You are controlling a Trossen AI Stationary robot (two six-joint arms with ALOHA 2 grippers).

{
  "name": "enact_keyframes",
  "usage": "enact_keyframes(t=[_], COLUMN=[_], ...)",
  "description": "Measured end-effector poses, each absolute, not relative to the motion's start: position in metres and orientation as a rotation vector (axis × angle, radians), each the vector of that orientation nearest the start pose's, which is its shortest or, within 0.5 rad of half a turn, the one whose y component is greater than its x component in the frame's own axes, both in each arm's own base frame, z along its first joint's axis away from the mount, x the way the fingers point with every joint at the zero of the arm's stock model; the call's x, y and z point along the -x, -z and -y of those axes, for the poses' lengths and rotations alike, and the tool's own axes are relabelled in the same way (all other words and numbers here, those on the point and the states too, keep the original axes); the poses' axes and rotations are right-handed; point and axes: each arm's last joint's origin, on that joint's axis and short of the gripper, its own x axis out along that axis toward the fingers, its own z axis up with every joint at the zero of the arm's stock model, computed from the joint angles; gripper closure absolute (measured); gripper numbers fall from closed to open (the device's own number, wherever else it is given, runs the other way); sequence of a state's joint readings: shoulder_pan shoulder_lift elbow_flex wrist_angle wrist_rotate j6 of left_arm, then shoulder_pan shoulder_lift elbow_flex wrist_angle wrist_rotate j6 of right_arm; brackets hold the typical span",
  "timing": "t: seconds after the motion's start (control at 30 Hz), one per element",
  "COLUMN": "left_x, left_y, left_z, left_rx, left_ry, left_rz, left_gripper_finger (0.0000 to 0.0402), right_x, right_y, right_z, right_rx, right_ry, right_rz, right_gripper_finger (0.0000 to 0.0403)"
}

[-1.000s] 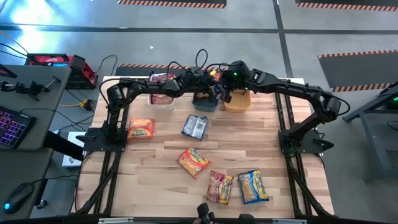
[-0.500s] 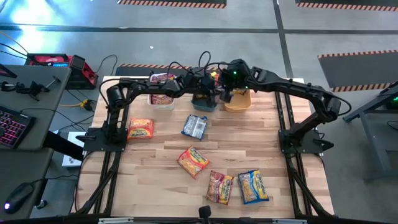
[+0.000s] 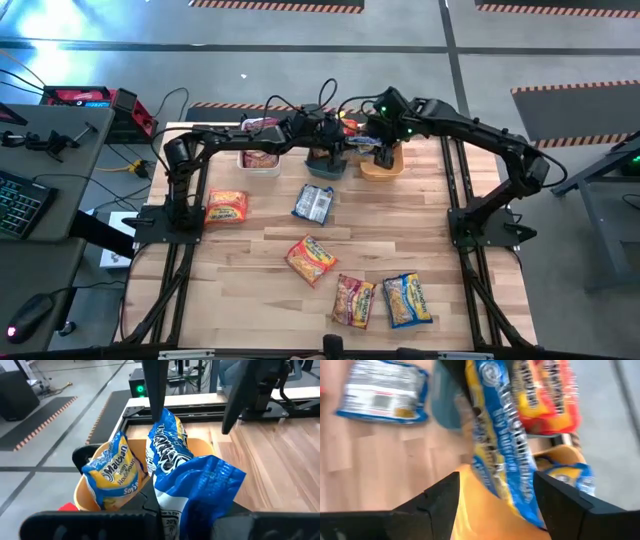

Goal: Sort Maruchan noodles
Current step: Adjust the blue noodle pack into the yellow bin

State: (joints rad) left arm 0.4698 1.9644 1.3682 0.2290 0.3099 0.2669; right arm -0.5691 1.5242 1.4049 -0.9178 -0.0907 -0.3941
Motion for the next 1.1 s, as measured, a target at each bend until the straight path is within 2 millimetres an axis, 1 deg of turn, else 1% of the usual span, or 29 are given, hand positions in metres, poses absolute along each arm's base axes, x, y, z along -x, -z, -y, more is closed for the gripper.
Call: enact_keyframes(t=[0.2,0.3,0.37,0.5,0.63,0.7,0.77,0.87,1.0,1.1], left_x=[-0.401,-0.401,-0.401,-0.402,-0.4,-0.398,-0.395,-0.391,-0.386,-0.383], left_y=[-0.233,-0.233,-0.234,-0.234,-0.241,-0.245,-0.248,-0.252,-0.25,-0.248], left_z=[-0.191,-0.191,-0.191,-0.189,-0.188,-0.188,-0.19,-0.194,-0.199,-0.202], left_rx=[-0.142,-0.137,-0.139,-0.141,-0.147,-0.135,-0.109,-0.083,-0.025,-0.002], left_ry=[-0.052,-0.039,-0.039,-0.035,-0.038,-0.041,-0.053,-0.062,-0.016,-0.02], left_rz=[-0.326,-0.324,-0.32,-0.319,-0.305,-0.304,-0.301,-0.3,-0.311,-0.325], left_gripper_finger=[0.0357,0.0357,0.0357,0.0356,0.0356,0.0356,0.0355,0.0348,0.0327,0.0302], right_x=[-0.256,-0.257,-0.259,-0.264,-0.269,-0.269,-0.27,-0.271,-0.272,-0.272], right_y=[-0.317,-0.316,-0.312,-0.301,-0.293,-0.293,-0.294,-0.296,-0.297,-0.297], right_z=[0.177,0.179,0.179,0.183,0.187,0.187,0.187,0.188,0.188,0.19], right_rx=[0.042,0.015,0.003,-0.013,-0.017,-0.016,-0.012,0.005,0.017,0.04], right_ry=[0.215,0.116,0.079,0.078,0.085,0.085,0.083,0.088,0.092,0.123], right_rz=[-0.992,-0.948,-0.947,-0.985,-1.01,-1.007,-0.997,-0.972,-0.965,-0.967], right_gripper_finger=[0.0164,0.0164,0.0165,0.0169,0.0182,0.0198,0.0223,0.0275,0.0342,0.0358])
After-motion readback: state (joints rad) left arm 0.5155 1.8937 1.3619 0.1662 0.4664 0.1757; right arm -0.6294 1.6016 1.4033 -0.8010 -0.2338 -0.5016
